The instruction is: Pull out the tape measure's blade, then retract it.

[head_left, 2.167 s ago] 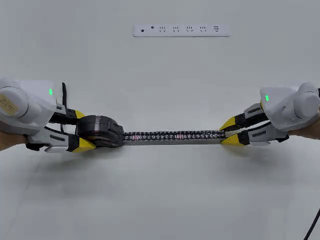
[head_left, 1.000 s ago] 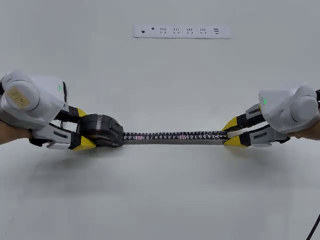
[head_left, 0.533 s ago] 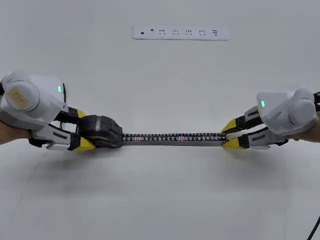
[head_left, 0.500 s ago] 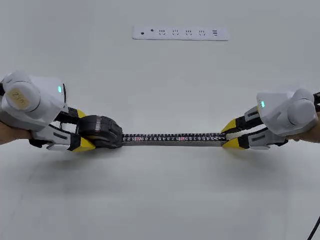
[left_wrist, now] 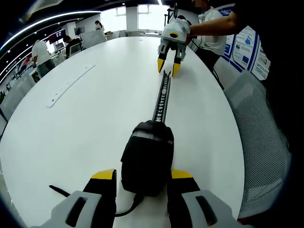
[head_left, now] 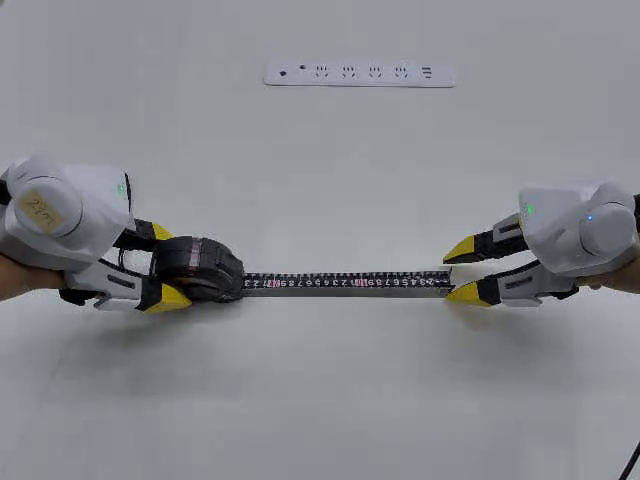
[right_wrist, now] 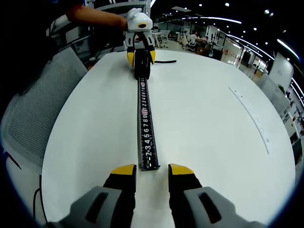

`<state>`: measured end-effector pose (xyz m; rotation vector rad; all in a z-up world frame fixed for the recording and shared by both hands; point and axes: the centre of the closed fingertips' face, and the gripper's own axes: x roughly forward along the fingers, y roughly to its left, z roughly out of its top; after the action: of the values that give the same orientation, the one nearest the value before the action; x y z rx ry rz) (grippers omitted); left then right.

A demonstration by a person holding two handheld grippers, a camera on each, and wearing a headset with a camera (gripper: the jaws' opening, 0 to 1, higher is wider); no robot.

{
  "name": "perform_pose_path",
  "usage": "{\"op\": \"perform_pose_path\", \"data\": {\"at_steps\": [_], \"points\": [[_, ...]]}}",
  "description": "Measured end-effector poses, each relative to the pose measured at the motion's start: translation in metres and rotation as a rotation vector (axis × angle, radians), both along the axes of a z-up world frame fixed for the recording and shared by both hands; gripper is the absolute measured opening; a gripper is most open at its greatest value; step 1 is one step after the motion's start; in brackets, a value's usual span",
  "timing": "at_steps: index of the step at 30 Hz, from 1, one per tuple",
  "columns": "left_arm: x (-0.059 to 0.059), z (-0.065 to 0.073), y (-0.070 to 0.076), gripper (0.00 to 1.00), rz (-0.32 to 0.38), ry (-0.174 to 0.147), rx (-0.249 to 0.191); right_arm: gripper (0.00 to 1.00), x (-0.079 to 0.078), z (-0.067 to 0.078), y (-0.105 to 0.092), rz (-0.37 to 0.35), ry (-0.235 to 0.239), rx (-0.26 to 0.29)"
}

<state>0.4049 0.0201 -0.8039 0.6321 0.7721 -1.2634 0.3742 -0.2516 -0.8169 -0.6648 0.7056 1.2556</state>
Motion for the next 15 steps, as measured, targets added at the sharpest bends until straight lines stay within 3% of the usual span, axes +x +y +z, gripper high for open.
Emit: {"op": "perform_pose_path", "data": {"at_steps": [5,13,15], "points": [[0.0001,0.0039,0.0007,0.47,0.006,-0.002,-0.013,0.34,0.0006,0.0031,-0.0005,-0.027,-0.001,0.013],[-0.0037,0.0077,0.0035,0.67,0.008,0.006,-0.019,0.62,-0.0007,0.0063,-0.0001,-0.050,-0.001,0.017],[-0.0036,0.0081,0.0037,0.71,0.011,0.008,-0.020,0.74,-0.0006,0.0065,-0.0004,-0.060,-0.001,0.016]]}}
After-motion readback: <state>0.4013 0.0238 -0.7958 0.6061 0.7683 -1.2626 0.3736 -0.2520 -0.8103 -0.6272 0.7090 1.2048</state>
